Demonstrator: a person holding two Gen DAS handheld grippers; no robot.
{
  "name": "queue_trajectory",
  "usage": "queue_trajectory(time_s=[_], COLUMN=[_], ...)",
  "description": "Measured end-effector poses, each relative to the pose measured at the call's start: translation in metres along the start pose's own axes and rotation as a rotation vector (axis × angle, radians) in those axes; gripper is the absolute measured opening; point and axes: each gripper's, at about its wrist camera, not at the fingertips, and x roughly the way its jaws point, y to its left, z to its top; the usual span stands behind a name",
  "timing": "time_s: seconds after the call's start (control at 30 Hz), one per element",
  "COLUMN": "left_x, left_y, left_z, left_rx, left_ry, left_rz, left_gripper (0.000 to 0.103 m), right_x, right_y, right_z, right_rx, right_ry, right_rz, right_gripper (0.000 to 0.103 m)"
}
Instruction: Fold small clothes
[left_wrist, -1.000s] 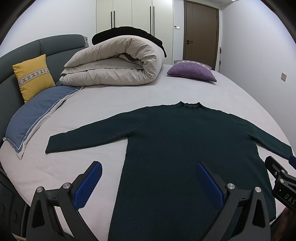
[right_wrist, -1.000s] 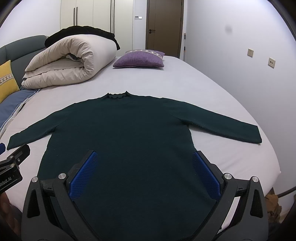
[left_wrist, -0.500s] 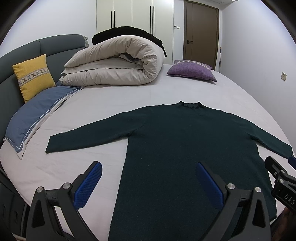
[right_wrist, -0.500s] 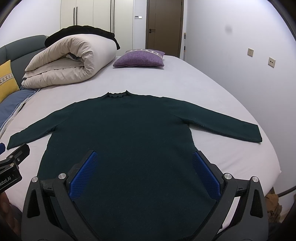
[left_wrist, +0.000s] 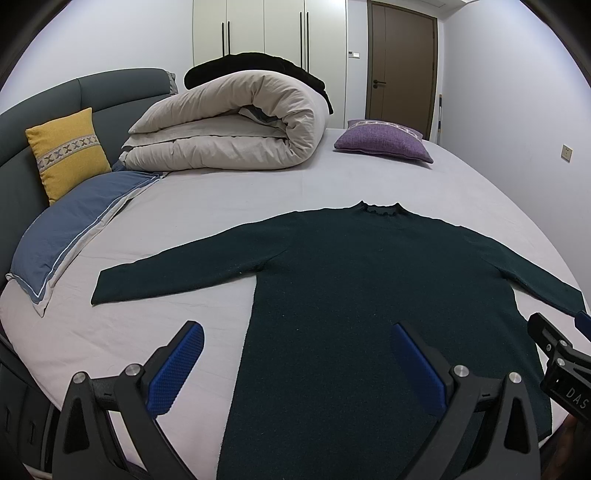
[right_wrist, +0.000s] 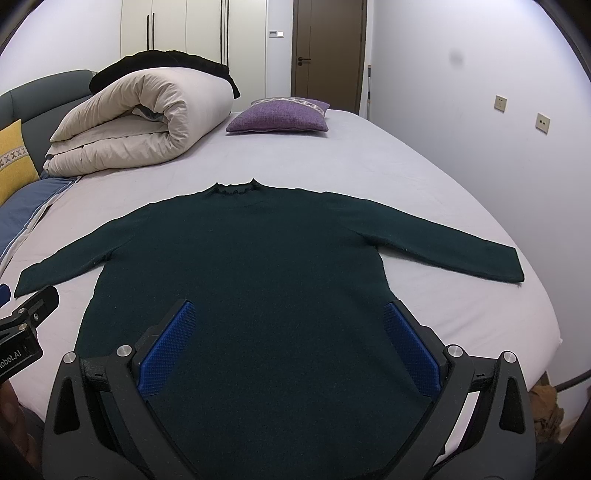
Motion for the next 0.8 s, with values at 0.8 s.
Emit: queue_trajectory(time_s=[0.8], left_x=[-0.0003], left_y=[0.0003], left_z=[-0.0008], left_rx=[-0.002], left_ry=[0.001], left_rz=[-0.001], left_gripper=[0.103], right_x=[0.0004], right_y=[0.0009], right_z=[-0.0007], right_rx=[-0.002], right_ry=[0.001], right_rz=[0.003], right_gripper=[0.103])
